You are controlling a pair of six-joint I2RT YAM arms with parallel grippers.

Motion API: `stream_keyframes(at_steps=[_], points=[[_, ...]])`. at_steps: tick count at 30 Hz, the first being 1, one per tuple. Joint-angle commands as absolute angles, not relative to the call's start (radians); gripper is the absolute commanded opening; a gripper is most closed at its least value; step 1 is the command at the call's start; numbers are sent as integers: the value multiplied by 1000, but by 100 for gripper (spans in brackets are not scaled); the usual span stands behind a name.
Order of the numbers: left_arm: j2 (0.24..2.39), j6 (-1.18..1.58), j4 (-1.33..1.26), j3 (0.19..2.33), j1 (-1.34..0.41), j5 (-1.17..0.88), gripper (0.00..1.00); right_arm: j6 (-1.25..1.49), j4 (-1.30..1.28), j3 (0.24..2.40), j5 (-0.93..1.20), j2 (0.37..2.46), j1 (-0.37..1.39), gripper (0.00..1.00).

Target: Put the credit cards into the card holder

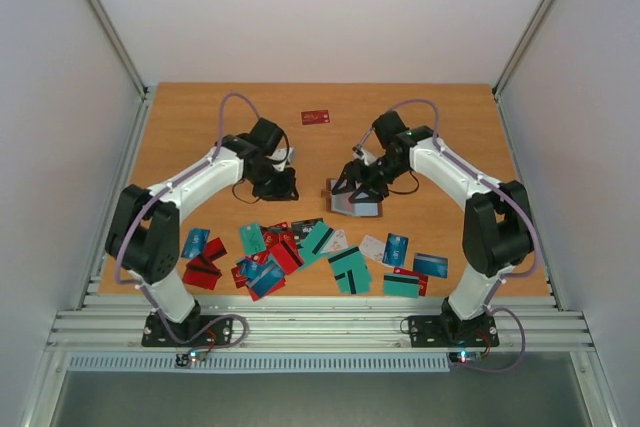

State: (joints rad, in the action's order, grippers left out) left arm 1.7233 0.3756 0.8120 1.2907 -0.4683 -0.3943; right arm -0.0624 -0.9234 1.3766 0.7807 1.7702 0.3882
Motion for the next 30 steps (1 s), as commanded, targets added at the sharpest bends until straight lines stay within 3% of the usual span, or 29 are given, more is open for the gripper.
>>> stream_keyframes(at_steps=[1,8,17,30], points=[[1627,419,810,1241,-521,-354,20,-35,-866,1277,752,1670,394,62],[1475,483,797,1118,-631,-341,20,72,-826,1095,682,1501,394,64],[1326,639,794,996,-781,-335,21,156,-983,970,589,1356,415,67],[1371,798,748,963,-976,-266,21,237,-945,755,614,1230,434,66]])
